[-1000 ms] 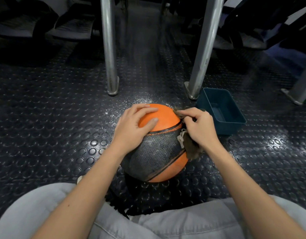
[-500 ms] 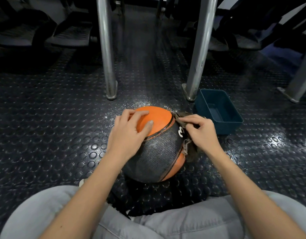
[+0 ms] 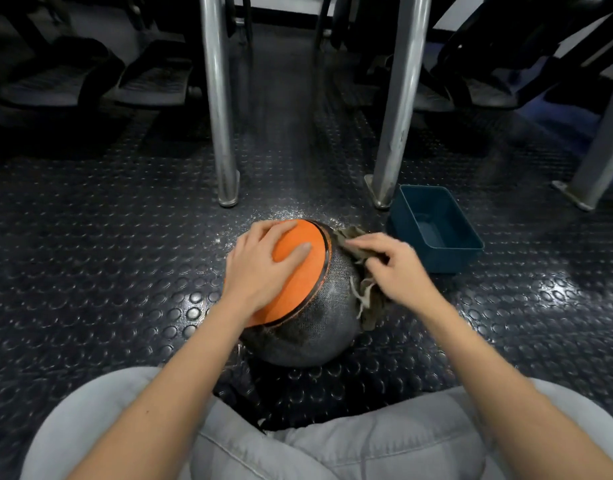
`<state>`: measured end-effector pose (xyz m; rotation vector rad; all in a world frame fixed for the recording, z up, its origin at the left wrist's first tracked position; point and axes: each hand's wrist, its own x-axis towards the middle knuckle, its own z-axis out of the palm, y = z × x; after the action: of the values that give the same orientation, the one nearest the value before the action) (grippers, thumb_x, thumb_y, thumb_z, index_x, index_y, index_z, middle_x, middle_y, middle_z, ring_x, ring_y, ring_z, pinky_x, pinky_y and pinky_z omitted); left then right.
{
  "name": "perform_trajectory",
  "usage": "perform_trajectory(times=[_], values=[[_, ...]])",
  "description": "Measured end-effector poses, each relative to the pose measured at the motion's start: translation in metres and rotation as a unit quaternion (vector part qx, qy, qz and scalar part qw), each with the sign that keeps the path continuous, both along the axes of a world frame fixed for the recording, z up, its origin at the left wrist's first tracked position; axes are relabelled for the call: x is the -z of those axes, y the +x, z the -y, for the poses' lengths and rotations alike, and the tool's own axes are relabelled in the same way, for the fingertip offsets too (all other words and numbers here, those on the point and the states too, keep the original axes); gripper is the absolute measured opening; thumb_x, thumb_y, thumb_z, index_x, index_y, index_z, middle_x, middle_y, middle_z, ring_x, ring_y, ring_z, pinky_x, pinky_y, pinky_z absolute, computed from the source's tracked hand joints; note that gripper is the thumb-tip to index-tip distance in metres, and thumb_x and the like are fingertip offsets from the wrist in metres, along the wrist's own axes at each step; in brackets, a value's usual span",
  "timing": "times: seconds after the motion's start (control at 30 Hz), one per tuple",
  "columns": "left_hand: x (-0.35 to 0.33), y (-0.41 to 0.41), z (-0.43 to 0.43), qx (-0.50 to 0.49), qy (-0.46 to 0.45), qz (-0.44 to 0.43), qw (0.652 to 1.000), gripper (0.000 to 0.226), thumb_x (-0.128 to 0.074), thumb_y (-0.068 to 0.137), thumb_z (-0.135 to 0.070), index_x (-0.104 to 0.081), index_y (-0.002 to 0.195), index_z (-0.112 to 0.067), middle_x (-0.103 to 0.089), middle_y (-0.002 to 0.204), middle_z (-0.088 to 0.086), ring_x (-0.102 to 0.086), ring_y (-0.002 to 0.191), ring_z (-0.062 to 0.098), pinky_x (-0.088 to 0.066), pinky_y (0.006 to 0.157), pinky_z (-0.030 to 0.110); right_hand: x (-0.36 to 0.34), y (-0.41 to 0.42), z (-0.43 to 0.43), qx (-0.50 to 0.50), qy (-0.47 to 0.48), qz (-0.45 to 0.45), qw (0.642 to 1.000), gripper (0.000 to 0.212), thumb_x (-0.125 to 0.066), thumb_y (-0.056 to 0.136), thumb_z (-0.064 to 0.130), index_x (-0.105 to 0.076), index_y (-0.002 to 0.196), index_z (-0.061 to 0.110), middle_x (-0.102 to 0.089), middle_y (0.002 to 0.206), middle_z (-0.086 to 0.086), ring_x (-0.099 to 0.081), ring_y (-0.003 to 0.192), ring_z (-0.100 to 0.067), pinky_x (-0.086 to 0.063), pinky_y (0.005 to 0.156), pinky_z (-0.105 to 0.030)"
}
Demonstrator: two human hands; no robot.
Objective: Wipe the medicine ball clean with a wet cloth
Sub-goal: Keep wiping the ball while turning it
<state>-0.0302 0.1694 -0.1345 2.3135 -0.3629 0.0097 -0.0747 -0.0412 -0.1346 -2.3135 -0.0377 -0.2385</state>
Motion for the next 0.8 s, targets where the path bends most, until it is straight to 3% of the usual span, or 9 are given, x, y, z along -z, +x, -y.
perform_trajectory(times=[0.1, 0.2, 0.27, 0.4, 0.47, 0.57, 0.67, 0.73, 0.8], values=[[0.000, 0.004, -0.002, 0.006, -0.010, 0.000, 1.000, 0.072, -0.031, 0.066, -0.079, -0.048, 0.128, -0.047, -0.040, 0.131, -0.023, -0.035, 0.124, 0.011, -0.030, 0.107, 0.042, -0.011, 0.012, 0.026, 0.102, -0.027, -0.004, 0.994, 0.041, -0.049, 0.083, -0.010, -0.069, 0.109, 0.014, -0.066, 0.113, 0.000, -0.057, 0.115, -0.018, -0.033, 0.103, -0.019], [0.002, 0.007, -0.006, 0.027, -0.034, 0.004, 0.999, 0.063, -0.034, 0.064, -0.080, -0.047, 0.120, -0.057, -0.036, 0.121, -0.034, -0.035, 0.121, 0.006, -0.030, 0.105, 0.040, -0.047, 0.017, 0.026, 0.102, -0.005, 0.170, 0.980, 0.044, -0.046, 0.080, -0.004, -0.065, 0.106, 0.026, -0.061, 0.108, 0.019, -0.057, 0.110, -0.008, -0.030, 0.110, -0.052], [0.002, 0.010, -0.008, 0.049, -0.057, -0.002, 0.997, 0.051, -0.039, 0.062, -0.079, -0.045, 0.111, -0.063, -0.037, 0.116, -0.040, -0.035, 0.120, 0.003, -0.029, 0.100, 0.033, -0.058, 0.014, 0.011, 0.054, 0.021, 0.266, 0.962, 0.046, -0.040, 0.077, -0.004, -0.067, 0.102, 0.023, -0.061, 0.106, 0.020, -0.059, 0.109, -0.008, -0.032, 0.105, -0.059], [0.001, 0.015, -0.014, 0.083, -0.098, -0.014, 0.992, 0.050, -0.048, 0.059, -0.074, -0.049, 0.107, -0.060, -0.041, 0.116, -0.040, -0.038, 0.117, -0.002, -0.026, 0.092, 0.020, -0.004, 0.007, -0.021, -0.039, 0.006, 0.098, 0.994, 0.056, -0.033, 0.076, 0.003, -0.056, 0.119, 0.029, -0.052, 0.131, 0.015, -0.043, 0.126, -0.008, -0.027, 0.110, -0.047], [0.002, 0.017, -0.015, 0.092, -0.100, -0.014, 0.991, 0.053, -0.049, 0.059, -0.074, -0.052, 0.108, -0.056, -0.043, 0.117, -0.038, -0.039, 0.116, -0.004, -0.026, 0.092, 0.016, 0.016, 0.007, -0.019, -0.055, 0.039, 0.056, 0.996, 0.056, -0.032, 0.078, 0.005, -0.052, 0.121, 0.036, -0.049, 0.133, 0.017, -0.039, 0.128, -0.001, -0.024, 0.110, -0.035], [0.003, 0.019, -0.012, 0.096, -0.095, -0.014, 0.991, 0.054, -0.050, 0.060, -0.074, -0.053, 0.110, -0.055, -0.045, 0.123, -0.032, -0.040, 0.120, 0.002, -0.029, 0.098, 0.027, 0.020, 0.014, -0.009, -0.006, 0.110, 0.019, 0.994, 0.054, -0.031, 0.085, -0.002, -0.055, 0.118, 0.034, -0.055, 0.129, 0.011, -0.044, 0.124, -0.003, -0.030, 0.106, -0.027], [0.005, 0.017, -0.013, 0.096, -0.105, -0.012, 0.990, 0.048, -0.051, 0.061, -0.074, -0.051, 0.107, -0.059, -0.044, 0.123, -0.033, -0.041, 0.122, 0.005, -0.030, 0.099, 0.031, 0.021, 0.015, -0.005, 0.093, 0.250, -0.097, 0.959, 0.046, -0.028, 0.092, -0.007, -0.057, 0.119, 0.018, -0.061, 0.109, 0.000, -0.058, 0.104, -0.015, -0.048, 0.076, -0.013], [0.007, 0.016, -0.016, 0.096, -0.114, -0.012, 0.989, 0.047, -0.053, 0.061, -0.073, -0.051, 0.107, -0.060, -0.044, 0.124, -0.033, -0.041, 0.122, 0.004, -0.031, 0.098, 0.032, 0.002, 0.015, -0.008, 0.110, 0.230, -0.048, 0.966, 0.044, -0.033, 0.093, -0.003, -0.053, 0.128, 0.016, -0.060, 0.104, 0.000, -0.061, 0.085, -0.009, -0.048, 0.064, -0.013], [0.008, 0.016, -0.020, 0.093, -0.124, -0.011, 0.988, 0.046, -0.055, 0.062, -0.072, -0.052, 0.106, -0.060, -0.045, 0.123, -0.034, -0.042, 0.121, 0.004, -0.032, 0.098, 0.032, -0.024, 0.018, -0.011, 0.039, 0.175, 0.084, 0.980, 0.049, -0.042, 0.089, 0.003, -0.046, 0.135, 0.019, -0.052, 0.127, 0.007, -0.055, 0.107, -0.004, -0.046, 0.087, -0.016]])
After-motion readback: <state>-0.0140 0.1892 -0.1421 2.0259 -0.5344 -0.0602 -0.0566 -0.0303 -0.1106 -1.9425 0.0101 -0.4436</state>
